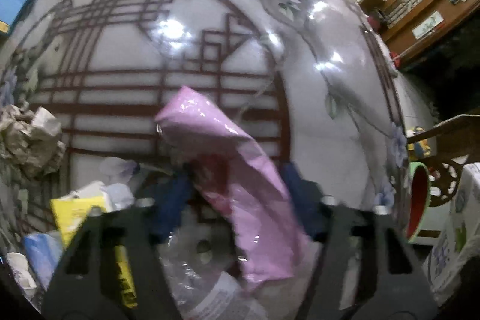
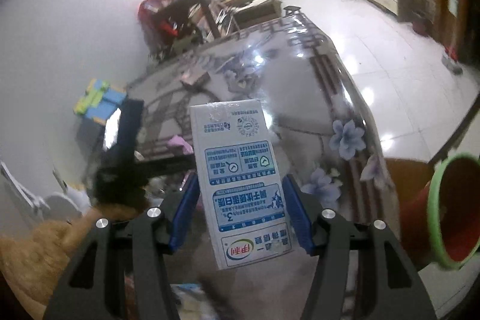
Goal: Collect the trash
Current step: 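Grasp the pink plastic bag with the left tool while the right tool grasps the milk carton, then carry the pink bag and milk carton to the red bin and release both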
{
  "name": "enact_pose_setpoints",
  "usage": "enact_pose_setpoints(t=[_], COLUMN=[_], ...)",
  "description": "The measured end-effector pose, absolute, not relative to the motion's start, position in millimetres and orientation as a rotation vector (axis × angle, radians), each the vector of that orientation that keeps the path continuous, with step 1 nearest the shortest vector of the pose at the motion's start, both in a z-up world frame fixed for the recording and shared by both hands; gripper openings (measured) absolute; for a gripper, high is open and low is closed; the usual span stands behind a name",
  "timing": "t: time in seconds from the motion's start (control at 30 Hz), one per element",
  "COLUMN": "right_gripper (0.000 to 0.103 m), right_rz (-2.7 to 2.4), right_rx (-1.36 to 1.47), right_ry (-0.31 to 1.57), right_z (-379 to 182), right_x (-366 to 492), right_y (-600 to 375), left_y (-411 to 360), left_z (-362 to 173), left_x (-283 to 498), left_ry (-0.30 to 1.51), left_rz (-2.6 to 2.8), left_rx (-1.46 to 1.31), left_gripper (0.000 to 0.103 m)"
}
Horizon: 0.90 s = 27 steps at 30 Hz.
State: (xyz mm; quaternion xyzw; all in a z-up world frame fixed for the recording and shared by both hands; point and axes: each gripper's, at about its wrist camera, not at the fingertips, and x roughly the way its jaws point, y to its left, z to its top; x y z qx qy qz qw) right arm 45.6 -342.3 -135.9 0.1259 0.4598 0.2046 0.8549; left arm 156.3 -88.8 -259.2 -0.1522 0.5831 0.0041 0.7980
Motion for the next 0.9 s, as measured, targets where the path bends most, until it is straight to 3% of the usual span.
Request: enact_pose_setpoints(t=[0.03,0.07,0.57,0.9], right_gripper=[0.055,0.055,0.055,0.055], right_rz=[0.422,0.413,0.259,0.167], right_rx=[0.270,0.271,0.227,0.224], right_ry=[0.957,0.943,0.626,0.548], right_z=[-133,-129,-49,-31], right_x=[41,38,-6,-29], right_y=[-340,-339,-333,-346], left_y=[-89,-90,-132,-161], left_z=[-258,-253,-97,-46], left_x=[155,152,101,72], left_ry=[1.244,1.231,0.816,0.677], left_rz=[-0.001,-0.024,-0.195,-0.246], left_rx=[-0.331,-0.338,-0.119,-0.035], left_gripper=[0.033,0.031,0.028,0.028])
